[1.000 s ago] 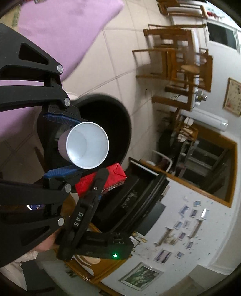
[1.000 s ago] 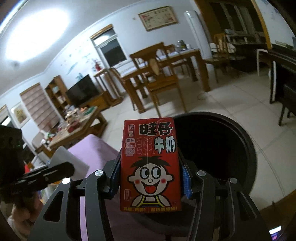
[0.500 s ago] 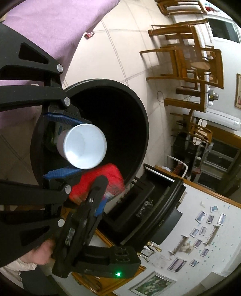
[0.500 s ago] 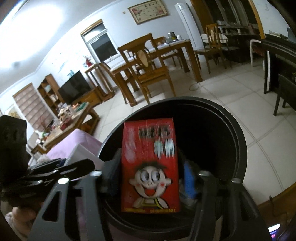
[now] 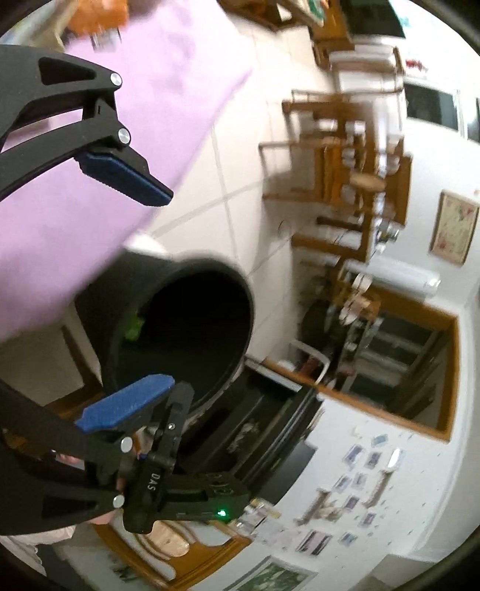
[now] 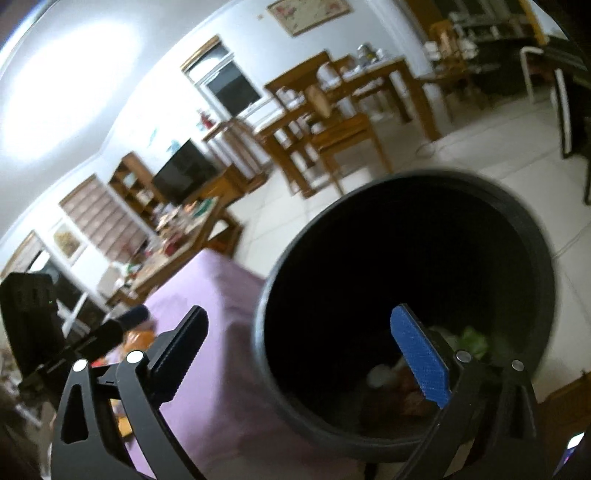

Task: Collect trash
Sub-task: 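Grasp the blue wet-wipe packet with the left tool while the right tool grasps the blue-green milk carton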

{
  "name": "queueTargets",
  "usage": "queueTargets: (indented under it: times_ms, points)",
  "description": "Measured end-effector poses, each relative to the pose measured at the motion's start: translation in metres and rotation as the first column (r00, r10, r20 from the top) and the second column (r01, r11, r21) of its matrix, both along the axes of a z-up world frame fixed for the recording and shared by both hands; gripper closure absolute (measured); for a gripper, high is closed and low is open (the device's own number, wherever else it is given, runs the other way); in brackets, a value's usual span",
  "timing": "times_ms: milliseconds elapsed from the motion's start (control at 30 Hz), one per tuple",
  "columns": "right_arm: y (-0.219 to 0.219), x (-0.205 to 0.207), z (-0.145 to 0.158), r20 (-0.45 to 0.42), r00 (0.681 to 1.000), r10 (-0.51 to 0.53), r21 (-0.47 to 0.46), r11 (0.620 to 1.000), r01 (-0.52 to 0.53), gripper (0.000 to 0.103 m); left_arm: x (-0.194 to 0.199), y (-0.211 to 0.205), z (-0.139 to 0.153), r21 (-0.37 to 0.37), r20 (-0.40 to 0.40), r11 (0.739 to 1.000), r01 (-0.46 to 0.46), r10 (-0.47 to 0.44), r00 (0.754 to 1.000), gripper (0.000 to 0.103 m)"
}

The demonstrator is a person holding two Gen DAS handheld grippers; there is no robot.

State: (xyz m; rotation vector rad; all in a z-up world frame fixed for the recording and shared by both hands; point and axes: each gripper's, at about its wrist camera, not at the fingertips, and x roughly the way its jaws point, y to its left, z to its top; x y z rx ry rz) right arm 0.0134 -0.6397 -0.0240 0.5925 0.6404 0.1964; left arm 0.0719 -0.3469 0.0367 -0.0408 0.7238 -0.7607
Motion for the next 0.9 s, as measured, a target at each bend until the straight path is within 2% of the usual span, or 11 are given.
queueTargets:
  times_ms: [133,233,333,467,567,633,767,833,900]
  points:
    - [0.051,0.014,0.015,-0.005,0.996,0.088,-0.068,0.994,-0.089,0.005,-0.002,0.066,0.006,-0.011,0.020,0.992,-0.123,0.123,0.992,0.011]
    - [0.098,0.024,0.026,-0.005,0.982,0.191,-0.112,0.975,-0.190,0.005,-0.001,0.125,0.008,0.001,0.026,0.971,-0.239,0.238,0.971,0.011]
    - [0.155,0.030,0.036,0.007,0.950,0.312,-0.170,0.937,-0.306,0.006,-0.005,0.188,0.008,0.008,0.029,0.939,-0.345,0.344,0.938,0.011]
    - [0.237,0.028,0.047,0.052,0.877,0.478,-0.249,0.856,-0.453,0.006,-0.010,0.257,0.001,0.074,0.029,0.886,-0.459,0.458,0.889,0.011]
    - [0.286,0.027,0.051,0.034,0.828,0.559,-0.303,0.796,-0.525,0.008,-0.014,0.293,-0.012,0.153,0.022,0.859,-0.488,0.491,0.871,0.012]
    - [0.322,0.033,0.050,0.000,0.794,0.608,-0.335,0.748,-0.572,0.014,-0.015,0.310,-0.022,0.211,0.015,0.840,-0.500,0.509,0.861,0.012]
    - [0.376,0.037,0.036,-0.073,0.766,0.638,-0.420,0.677,-0.604,0.029,-0.010,0.327,-0.038,0.276,-0.027,0.824,-0.495,0.521,0.853,0.019]
    - [0.390,0.041,0.025,-0.106,0.762,0.639,-0.430,0.661,-0.614,0.035,-0.006,0.336,-0.046,0.304,-0.042,0.815,-0.493,0.528,0.848,0.019]
    - [0.397,0.045,0.013,-0.141,0.758,0.637,-0.438,0.646,-0.625,0.040,0.003,0.340,-0.054,0.324,-0.072,0.819,-0.474,0.521,0.850,0.020]
